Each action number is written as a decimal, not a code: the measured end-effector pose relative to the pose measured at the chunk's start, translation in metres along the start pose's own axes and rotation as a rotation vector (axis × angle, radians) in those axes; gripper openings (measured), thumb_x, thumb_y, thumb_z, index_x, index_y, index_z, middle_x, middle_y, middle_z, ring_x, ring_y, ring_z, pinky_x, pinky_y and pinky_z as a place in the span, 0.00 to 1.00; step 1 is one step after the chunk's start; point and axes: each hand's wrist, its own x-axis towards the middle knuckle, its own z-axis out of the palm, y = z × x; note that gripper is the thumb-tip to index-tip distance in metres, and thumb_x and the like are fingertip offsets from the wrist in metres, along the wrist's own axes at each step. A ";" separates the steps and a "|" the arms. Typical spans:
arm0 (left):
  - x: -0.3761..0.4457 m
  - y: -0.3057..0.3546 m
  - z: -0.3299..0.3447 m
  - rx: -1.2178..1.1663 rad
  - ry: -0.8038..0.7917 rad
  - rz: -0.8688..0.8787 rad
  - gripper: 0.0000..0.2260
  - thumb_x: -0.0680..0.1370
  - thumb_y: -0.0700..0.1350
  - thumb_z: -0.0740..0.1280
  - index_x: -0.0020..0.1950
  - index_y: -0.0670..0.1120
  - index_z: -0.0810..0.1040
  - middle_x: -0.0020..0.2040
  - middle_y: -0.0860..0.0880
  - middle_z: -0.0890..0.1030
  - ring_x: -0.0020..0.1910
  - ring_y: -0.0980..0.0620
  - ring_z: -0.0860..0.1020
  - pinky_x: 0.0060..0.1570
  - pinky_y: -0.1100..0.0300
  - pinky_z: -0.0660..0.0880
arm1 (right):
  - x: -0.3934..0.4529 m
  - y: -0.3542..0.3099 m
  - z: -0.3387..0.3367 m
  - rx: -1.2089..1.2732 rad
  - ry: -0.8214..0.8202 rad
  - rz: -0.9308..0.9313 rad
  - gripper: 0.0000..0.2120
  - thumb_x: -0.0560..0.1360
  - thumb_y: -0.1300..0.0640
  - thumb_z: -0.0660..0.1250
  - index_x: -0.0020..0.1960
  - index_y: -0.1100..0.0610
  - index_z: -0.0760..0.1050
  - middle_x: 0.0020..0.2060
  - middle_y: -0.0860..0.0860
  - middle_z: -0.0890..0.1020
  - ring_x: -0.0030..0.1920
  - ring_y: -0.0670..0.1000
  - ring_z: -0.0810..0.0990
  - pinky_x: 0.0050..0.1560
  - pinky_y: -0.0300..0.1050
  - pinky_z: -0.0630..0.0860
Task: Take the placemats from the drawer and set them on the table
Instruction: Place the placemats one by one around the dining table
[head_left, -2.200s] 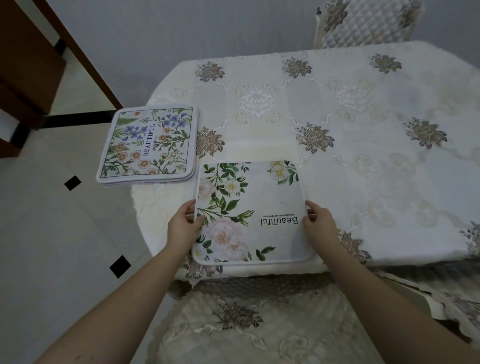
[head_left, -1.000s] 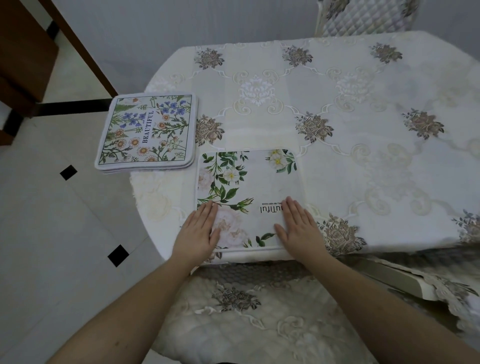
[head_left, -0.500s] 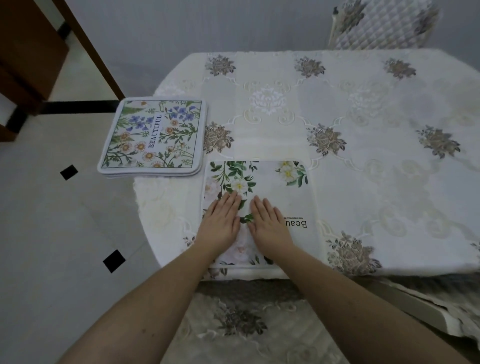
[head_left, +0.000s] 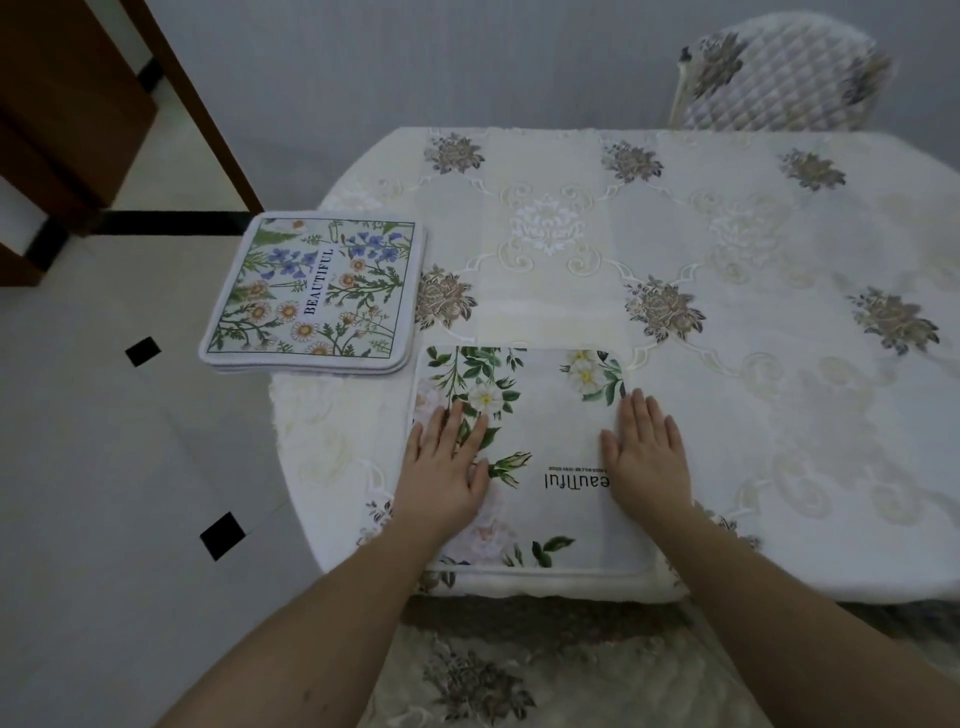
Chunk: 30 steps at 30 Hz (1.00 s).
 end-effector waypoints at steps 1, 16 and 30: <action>0.000 0.000 0.001 0.004 0.000 -0.022 0.27 0.80 0.61 0.40 0.81 0.60 0.41 0.82 0.48 0.39 0.80 0.49 0.36 0.78 0.47 0.38 | 0.002 -0.007 -0.001 0.009 0.004 -0.018 0.33 0.79 0.43 0.36 0.80 0.58 0.44 0.79 0.52 0.48 0.79 0.50 0.44 0.76 0.47 0.39; 0.002 0.001 0.006 0.054 0.036 -0.080 0.32 0.82 0.62 0.45 0.81 0.49 0.41 0.81 0.48 0.40 0.80 0.50 0.37 0.77 0.47 0.38 | 0.063 -0.125 0.015 0.054 -0.029 -0.406 0.36 0.76 0.42 0.31 0.80 0.53 0.49 0.79 0.50 0.51 0.79 0.50 0.47 0.76 0.47 0.43; 0.000 0.001 0.001 0.056 -0.014 -0.078 0.32 0.82 0.62 0.44 0.81 0.49 0.38 0.81 0.48 0.36 0.79 0.50 0.34 0.78 0.48 0.37 | 0.066 -0.036 0.006 0.068 0.032 -0.107 0.34 0.79 0.40 0.39 0.80 0.57 0.47 0.79 0.53 0.50 0.79 0.49 0.46 0.77 0.47 0.43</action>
